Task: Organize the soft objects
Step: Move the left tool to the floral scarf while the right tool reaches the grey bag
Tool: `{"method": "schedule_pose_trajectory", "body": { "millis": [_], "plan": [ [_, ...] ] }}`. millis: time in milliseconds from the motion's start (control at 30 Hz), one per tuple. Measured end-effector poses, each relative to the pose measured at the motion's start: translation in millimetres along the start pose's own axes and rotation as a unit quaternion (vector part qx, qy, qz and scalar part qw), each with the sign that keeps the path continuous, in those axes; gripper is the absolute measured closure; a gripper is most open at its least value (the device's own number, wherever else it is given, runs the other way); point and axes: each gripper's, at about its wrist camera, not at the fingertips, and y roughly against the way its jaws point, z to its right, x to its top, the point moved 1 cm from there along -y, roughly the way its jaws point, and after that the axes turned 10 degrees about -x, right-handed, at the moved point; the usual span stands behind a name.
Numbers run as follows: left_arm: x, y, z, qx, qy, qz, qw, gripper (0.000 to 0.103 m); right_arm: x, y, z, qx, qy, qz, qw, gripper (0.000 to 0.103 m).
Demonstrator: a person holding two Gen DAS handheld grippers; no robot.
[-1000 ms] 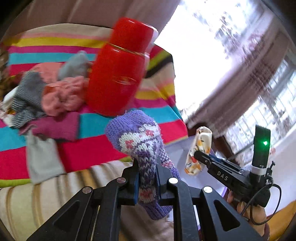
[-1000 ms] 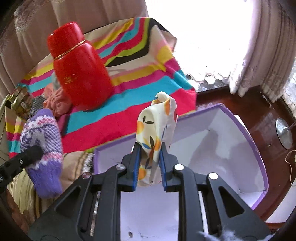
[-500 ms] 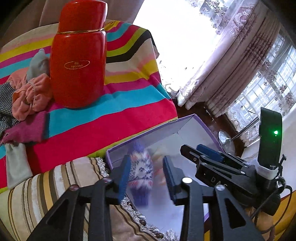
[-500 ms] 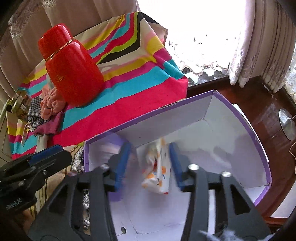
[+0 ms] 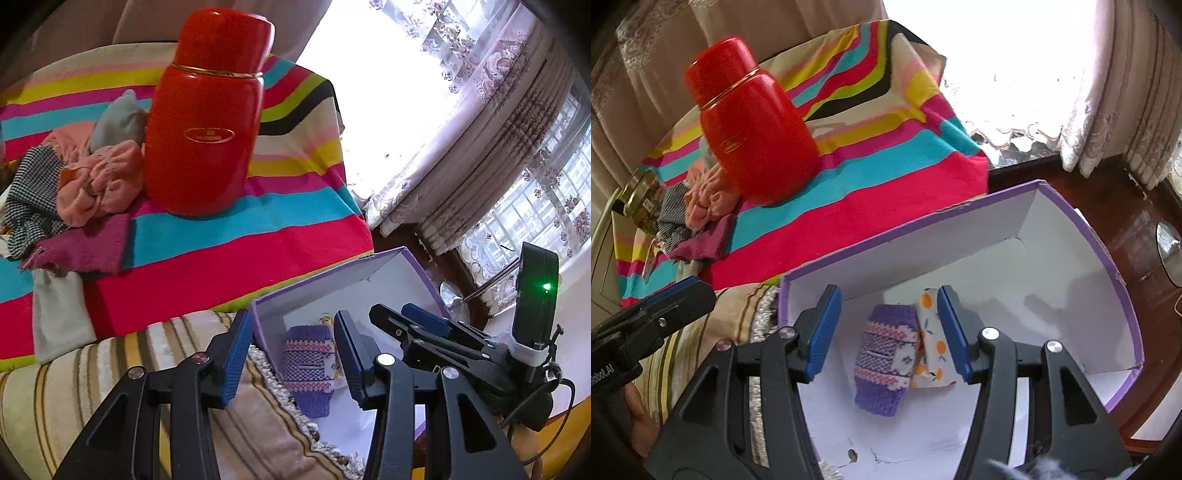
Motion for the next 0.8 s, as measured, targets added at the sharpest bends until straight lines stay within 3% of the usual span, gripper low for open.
{"method": "schedule_pose_trajectory", "body": {
  "millis": [433, 800],
  "plan": [
    [-8, 53, -64, 0.025, 0.069, 0.037, 0.9966, 0.056, 0, 9, -74, 0.056, 0.063, -0.004, 0.996, 0.045],
    [-14, 98, -133, 0.05, 0.148, 0.066, 0.9855, 0.056, 0, 5, -141, 0.094, 0.119, -0.026, 0.988, 0.045]
  ]
}}
